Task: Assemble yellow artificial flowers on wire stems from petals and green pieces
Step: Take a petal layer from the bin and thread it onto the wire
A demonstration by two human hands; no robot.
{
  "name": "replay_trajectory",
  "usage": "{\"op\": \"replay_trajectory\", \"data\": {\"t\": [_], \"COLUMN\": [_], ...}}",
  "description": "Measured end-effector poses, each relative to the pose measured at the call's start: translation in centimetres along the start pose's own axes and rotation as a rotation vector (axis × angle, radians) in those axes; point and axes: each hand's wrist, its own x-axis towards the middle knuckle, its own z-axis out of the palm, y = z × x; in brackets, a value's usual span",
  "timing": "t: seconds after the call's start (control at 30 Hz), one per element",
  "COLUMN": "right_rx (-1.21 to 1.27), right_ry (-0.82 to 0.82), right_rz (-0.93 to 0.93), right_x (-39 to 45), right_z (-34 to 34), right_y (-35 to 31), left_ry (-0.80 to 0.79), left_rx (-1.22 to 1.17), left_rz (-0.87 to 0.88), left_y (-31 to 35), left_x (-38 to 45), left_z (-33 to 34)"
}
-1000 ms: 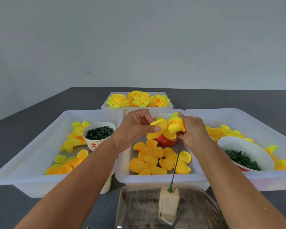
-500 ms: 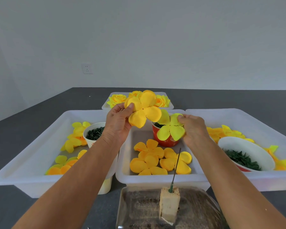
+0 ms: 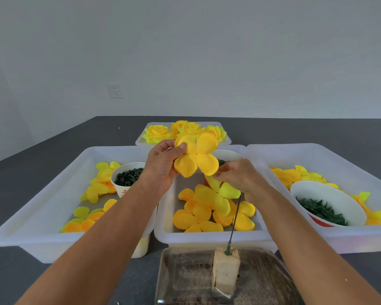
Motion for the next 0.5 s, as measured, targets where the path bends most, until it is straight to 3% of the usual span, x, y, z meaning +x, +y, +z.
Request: {"op": "replay_trajectory", "data": {"t": [0.07,0.13,0.27,0.5], "right_rx": [0.079,0.332,0.658,0.59], "right_ry": [0.023,0.059,-0.176,-0.042], "right_rz": [-0.003,-0.012,-0.14,-0.217], "right_x": [-0.02,-0.22,-0.58,-0.69], "right_z": [0.05,-0.16,-0.66,-0.49], "right_y": [-0.28,-0.74,-0.95,-0.61], "left_ry": [-0.025,-0.038,-0.066,-0.109], "left_rx": [0.024,0.038,0.054,0.093], "left_rz": [-0.006,-0.018,-0.045,-0.086], "left_y": [-0.07,-0.06,-0.06,-0.06], "left_x": [-0.11,-0.21,-0.31,-0.57], "left_z": [0.1,0.18,0.25,0.54]}}
